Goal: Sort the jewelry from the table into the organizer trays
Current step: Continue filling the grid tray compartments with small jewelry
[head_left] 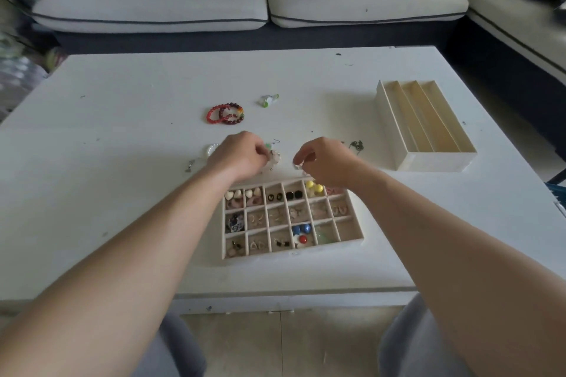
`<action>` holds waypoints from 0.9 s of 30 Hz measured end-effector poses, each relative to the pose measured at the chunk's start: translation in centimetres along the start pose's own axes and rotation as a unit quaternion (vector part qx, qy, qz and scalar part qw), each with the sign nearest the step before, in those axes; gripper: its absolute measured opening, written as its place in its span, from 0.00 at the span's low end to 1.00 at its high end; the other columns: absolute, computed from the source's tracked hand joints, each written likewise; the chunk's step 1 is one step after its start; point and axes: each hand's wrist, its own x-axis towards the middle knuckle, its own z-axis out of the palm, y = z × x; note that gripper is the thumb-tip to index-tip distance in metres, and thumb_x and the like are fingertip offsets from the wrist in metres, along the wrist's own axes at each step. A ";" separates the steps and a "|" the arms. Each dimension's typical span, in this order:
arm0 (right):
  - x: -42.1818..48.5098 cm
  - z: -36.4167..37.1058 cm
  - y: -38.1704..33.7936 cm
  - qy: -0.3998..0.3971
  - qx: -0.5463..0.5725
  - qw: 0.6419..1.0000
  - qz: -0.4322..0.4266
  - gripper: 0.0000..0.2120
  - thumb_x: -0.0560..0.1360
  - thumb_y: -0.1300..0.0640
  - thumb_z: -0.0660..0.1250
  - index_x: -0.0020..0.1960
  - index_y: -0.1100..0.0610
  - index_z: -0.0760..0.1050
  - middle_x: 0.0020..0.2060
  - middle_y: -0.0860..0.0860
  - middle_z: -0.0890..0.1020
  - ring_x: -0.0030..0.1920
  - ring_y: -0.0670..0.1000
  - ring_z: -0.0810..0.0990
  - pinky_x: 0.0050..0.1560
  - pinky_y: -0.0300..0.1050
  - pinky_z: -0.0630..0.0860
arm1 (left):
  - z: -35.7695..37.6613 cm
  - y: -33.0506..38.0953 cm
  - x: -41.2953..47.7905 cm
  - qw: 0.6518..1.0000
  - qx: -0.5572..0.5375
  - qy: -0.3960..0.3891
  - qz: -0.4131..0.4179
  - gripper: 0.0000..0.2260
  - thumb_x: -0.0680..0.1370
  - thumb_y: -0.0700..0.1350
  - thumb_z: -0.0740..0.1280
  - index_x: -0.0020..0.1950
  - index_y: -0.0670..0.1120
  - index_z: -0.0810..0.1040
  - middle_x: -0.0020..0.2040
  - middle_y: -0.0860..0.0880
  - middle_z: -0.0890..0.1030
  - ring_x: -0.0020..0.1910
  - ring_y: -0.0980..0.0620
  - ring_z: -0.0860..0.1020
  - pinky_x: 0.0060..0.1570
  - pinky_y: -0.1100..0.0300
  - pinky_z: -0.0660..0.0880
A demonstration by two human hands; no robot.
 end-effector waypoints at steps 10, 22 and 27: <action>5.9 1.4 -1.1 0.103 0.048 0.993 0.039 0.21 0.77 0.65 0.54 0.61 0.50 0.80 0.54 0.46 0.78 0.38 0.48 0.76 0.29 0.42 0.71 | 1.4 -3.0 6.3 0.995 0.062 0.077 0.033 0.14 0.80 0.40 0.65 0.58 0.57 0.83 0.58 0.54 0.80 0.56 0.50 0.79 0.54 0.51 0.77; 6.4 1.4 -0.8 0.099 0.064 0.993 0.020 0.19 0.78 0.64 0.55 0.59 0.51 0.82 0.50 0.43 0.76 0.35 0.43 0.72 0.27 0.37 0.67 | 1.6 -2.3 6.6 0.983 0.127 0.075 0.109 0.05 0.77 0.45 0.73 0.50 0.54 0.86 0.52 0.53 0.83 0.56 0.49 0.78 0.51 0.51 0.77; 5.8 1.9 -1.2 0.105 0.068 0.992 0.013 0.19 0.76 0.63 0.60 0.61 0.50 0.80 0.59 0.49 0.79 0.48 0.50 0.78 0.45 0.44 0.76 | 1.8 -1.0 5.5 0.984 0.115 0.077 0.109 0.05 0.78 0.42 0.68 0.49 0.52 0.82 0.49 0.53 0.81 0.52 0.49 0.78 0.47 0.52 0.77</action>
